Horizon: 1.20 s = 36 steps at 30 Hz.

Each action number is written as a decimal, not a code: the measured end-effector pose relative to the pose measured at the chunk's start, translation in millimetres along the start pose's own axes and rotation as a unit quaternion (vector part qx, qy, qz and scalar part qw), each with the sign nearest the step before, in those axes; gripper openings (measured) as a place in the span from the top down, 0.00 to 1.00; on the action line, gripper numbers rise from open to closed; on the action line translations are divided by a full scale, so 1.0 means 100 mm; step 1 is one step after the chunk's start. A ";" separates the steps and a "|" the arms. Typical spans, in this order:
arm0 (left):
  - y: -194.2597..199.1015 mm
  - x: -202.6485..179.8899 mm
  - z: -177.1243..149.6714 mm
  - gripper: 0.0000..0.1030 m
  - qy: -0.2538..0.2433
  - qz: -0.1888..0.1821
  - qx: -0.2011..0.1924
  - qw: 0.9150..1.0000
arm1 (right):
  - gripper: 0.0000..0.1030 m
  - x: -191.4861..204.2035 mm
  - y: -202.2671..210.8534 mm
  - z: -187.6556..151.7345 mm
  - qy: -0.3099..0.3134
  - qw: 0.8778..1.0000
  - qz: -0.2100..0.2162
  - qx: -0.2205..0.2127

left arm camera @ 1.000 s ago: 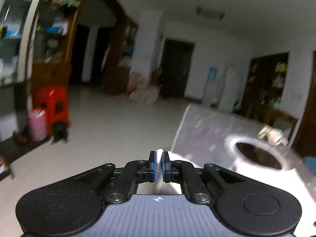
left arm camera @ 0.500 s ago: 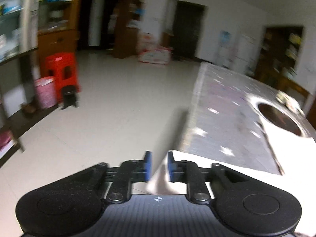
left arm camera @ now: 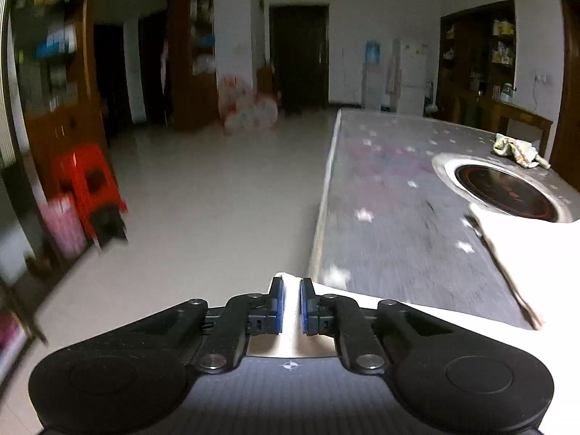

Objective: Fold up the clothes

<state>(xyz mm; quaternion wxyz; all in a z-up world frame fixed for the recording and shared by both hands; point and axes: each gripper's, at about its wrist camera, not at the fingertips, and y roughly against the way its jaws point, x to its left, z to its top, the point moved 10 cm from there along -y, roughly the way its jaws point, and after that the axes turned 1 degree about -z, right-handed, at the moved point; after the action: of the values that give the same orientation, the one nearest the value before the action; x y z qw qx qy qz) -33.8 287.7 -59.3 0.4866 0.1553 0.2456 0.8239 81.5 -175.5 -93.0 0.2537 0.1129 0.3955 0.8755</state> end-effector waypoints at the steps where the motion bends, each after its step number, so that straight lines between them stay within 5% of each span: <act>1: -0.05 -0.02 0.01 0.87 -0.003 0.000 0.002 1.000 | 0.36 0.00 0.00 0.00 0.000 1.000 0.000 0.000; 4: -0.20 0.00 -0.01 0.74 -0.023 0.031 0.018 0.999 | 0.36 0.01 0.00 0.00 -0.001 1.000 0.001 -0.001; 10: 0.02 -0.05 0.02 0.76 -0.012 0.057 0.007 0.998 | 0.35 0.01 0.00 0.00 0.000 1.000 0.002 -0.001; 15: 0.32 -0.71 -0.04 0.76 -0.035 -0.064 0.009 0.997 | 0.35 0.01 -0.01 0.00 0.001 1.000 0.002 -0.001; 22: 0.53 -1.70 -0.07 0.76 -0.088 -0.196 0.001 0.977 | 0.34 0.01 -0.01 0.00 -0.001 1.000 0.003 -0.002; 27: 0.33 -1.84 -0.29 0.86 -0.120 -0.167 0.037 0.978 | 0.33 0.01 -0.01 0.00 0.000 1.000 0.004 -0.002; 36: 0.37 -1.70 -0.39 0.79 -0.101 -0.157 0.061 0.980 | 0.32 0.02 -0.03 0.01 0.005 1.000 0.015 -0.007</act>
<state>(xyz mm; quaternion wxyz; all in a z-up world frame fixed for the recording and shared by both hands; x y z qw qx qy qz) 1.2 114.0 -74.1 0.6219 0.2267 0.2662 0.7007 81.2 -172.0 -94.7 0.2395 0.1129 0.3891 0.8823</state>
